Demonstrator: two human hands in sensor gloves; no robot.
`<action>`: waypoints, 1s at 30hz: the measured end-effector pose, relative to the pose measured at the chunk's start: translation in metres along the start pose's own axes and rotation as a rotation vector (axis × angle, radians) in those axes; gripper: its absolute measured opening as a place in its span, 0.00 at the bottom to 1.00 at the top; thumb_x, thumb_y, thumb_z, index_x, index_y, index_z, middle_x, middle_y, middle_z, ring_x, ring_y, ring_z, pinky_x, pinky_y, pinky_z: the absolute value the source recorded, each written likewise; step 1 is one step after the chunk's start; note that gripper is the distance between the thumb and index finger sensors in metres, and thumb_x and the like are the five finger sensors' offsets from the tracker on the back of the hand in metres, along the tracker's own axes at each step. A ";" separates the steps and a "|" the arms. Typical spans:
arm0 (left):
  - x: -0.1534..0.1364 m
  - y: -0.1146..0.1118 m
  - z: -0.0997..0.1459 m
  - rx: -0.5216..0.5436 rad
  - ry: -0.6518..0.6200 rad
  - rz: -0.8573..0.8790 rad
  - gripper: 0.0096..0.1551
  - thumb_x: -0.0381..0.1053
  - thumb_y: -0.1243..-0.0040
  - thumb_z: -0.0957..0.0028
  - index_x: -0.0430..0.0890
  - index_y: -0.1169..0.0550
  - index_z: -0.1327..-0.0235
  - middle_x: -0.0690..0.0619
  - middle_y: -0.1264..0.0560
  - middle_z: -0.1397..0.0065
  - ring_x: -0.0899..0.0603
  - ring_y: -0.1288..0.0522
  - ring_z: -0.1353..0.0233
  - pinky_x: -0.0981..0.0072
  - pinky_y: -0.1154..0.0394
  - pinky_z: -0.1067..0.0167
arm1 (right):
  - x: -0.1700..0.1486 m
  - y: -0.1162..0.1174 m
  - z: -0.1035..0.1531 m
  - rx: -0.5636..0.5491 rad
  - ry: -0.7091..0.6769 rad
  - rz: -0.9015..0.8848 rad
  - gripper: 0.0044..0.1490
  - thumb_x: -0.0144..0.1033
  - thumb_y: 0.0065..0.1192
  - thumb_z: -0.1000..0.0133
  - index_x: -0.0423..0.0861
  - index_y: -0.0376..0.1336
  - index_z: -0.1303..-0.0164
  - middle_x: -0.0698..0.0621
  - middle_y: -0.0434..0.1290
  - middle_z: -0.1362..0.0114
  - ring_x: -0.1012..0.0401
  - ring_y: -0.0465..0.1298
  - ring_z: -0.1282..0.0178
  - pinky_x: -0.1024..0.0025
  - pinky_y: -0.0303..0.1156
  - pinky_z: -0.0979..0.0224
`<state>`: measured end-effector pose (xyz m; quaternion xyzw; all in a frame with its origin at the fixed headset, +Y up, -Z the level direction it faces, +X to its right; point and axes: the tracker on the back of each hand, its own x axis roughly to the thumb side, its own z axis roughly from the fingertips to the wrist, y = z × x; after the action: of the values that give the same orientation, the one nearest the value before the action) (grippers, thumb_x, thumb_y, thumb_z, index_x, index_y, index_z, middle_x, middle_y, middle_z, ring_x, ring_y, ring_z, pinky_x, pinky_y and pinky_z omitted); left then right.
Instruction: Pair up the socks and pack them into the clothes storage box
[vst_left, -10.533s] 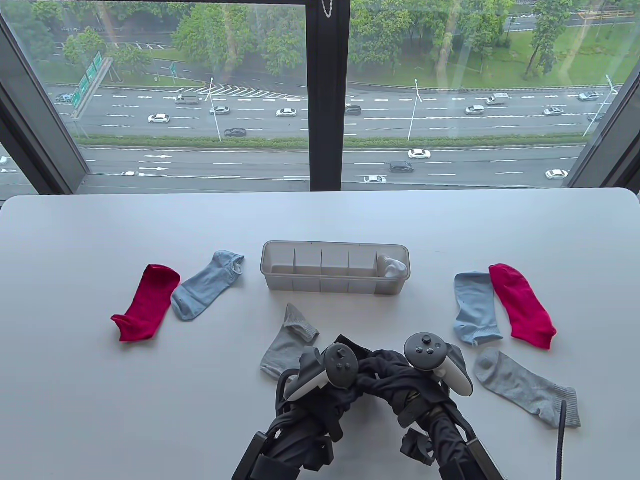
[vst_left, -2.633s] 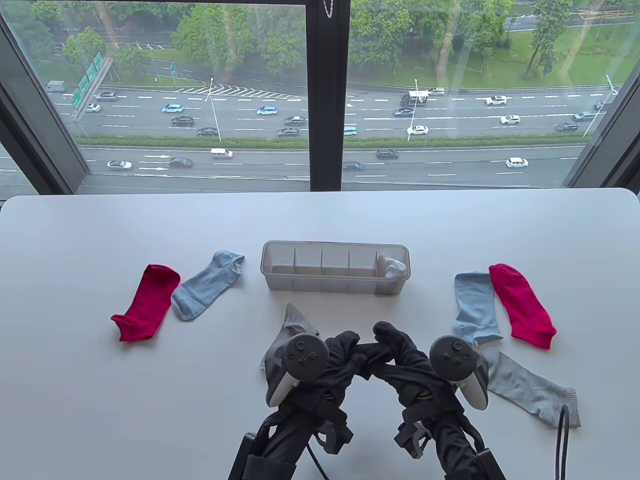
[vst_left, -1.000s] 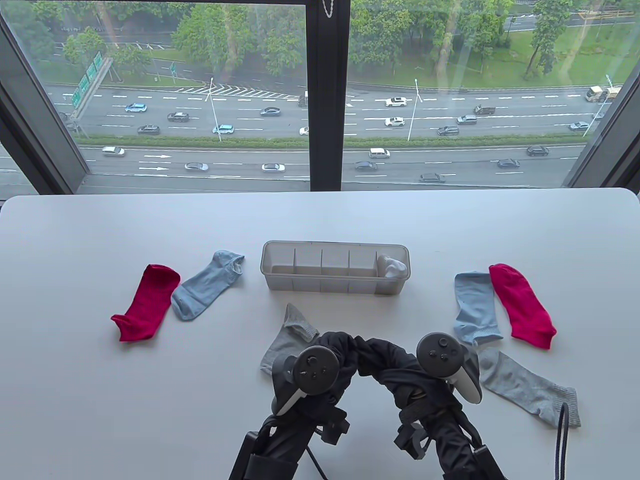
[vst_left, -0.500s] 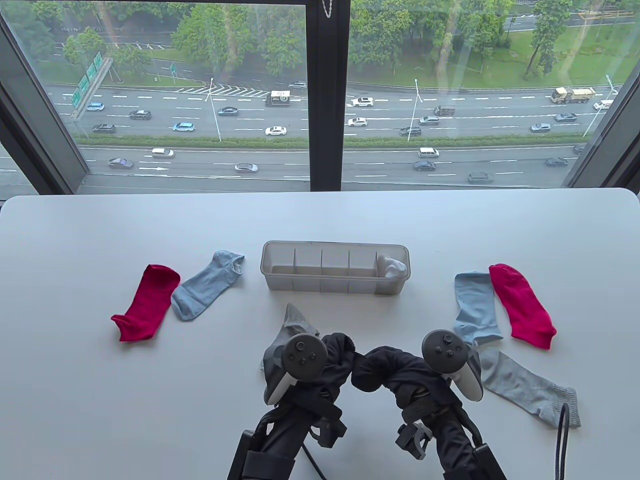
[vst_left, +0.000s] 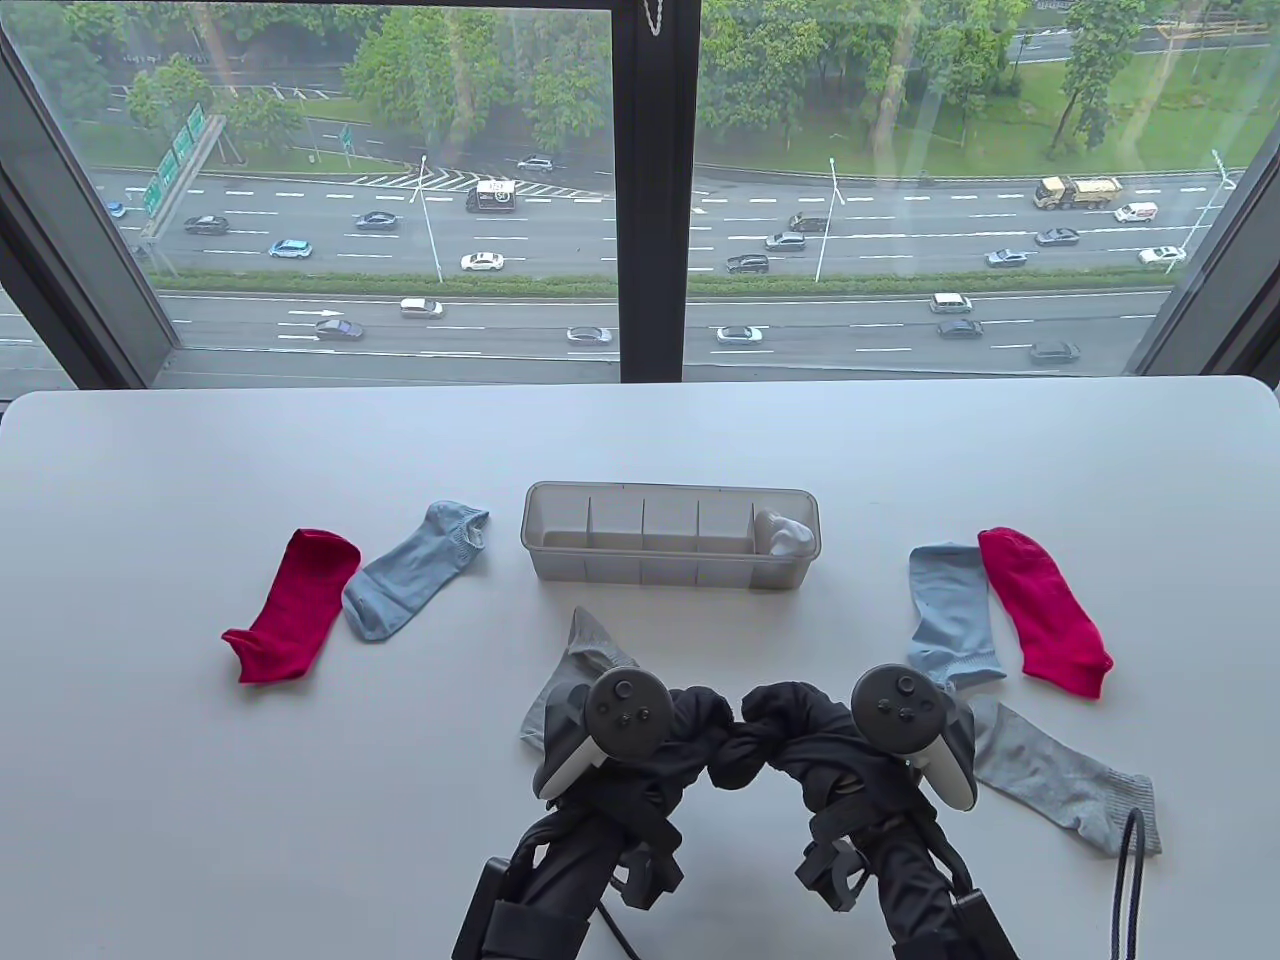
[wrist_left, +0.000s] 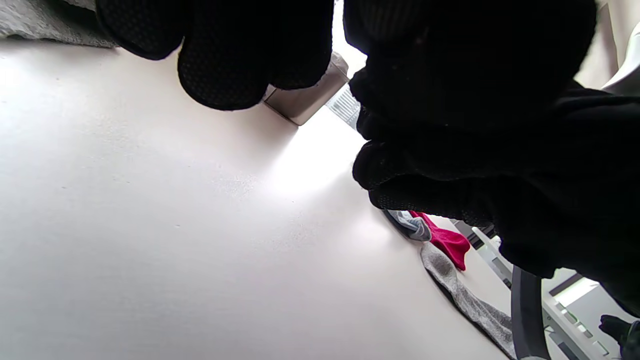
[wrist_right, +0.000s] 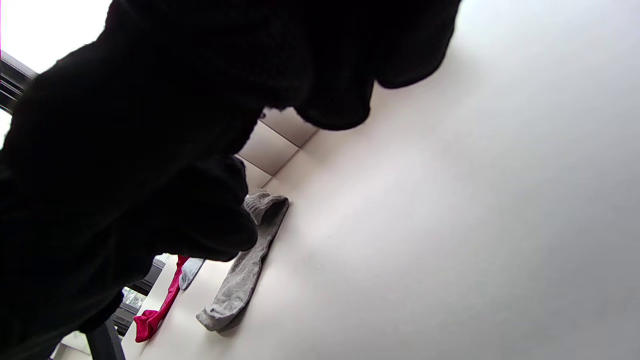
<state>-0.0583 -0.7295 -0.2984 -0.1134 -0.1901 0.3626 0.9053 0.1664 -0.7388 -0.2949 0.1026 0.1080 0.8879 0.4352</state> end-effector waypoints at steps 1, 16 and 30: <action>-0.001 0.002 0.001 0.017 0.001 0.073 0.26 0.52 0.52 0.43 0.49 0.30 0.32 0.37 0.22 0.38 0.33 0.19 0.43 0.34 0.28 0.39 | 0.002 0.000 0.001 -0.024 -0.001 0.038 0.31 0.24 0.75 0.47 0.56 0.62 0.37 0.47 0.70 0.29 0.55 0.76 0.36 0.50 0.69 0.25; -0.017 -0.009 0.000 -0.035 0.121 0.491 0.38 0.53 0.47 0.43 0.46 0.47 0.25 0.36 0.30 0.34 0.37 0.21 0.44 0.35 0.29 0.38 | 0.017 -0.006 0.009 -0.133 -0.103 0.086 0.36 0.48 0.67 0.41 0.63 0.51 0.28 0.50 0.58 0.23 0.50 0.63 0.21 0.41 0.54 0.17; -0.006 -0.017 -0.001 -0.063 0.033 0.676 0.37 0.51 0.46 0.43 0.41 0.45 0.26 0.32 0.32 0.30 0.33 0.23 0.36 0.33 0.31 0.35 | 0.022 -0.004 0.014 -0.281 -0.112 0.188 0.29 0.48 0.59 0.38 0.55 0.55 0.28 0.50 0.70 0.27 0.53 0.75 0.27 0.48 0.64 0.18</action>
<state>-0.0514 -0.7457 -0.2954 -0.2038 -0.1385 0.6344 0.7327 0.1606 -0.7177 -0.2810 0.0996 -0.0515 0.9239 0.3657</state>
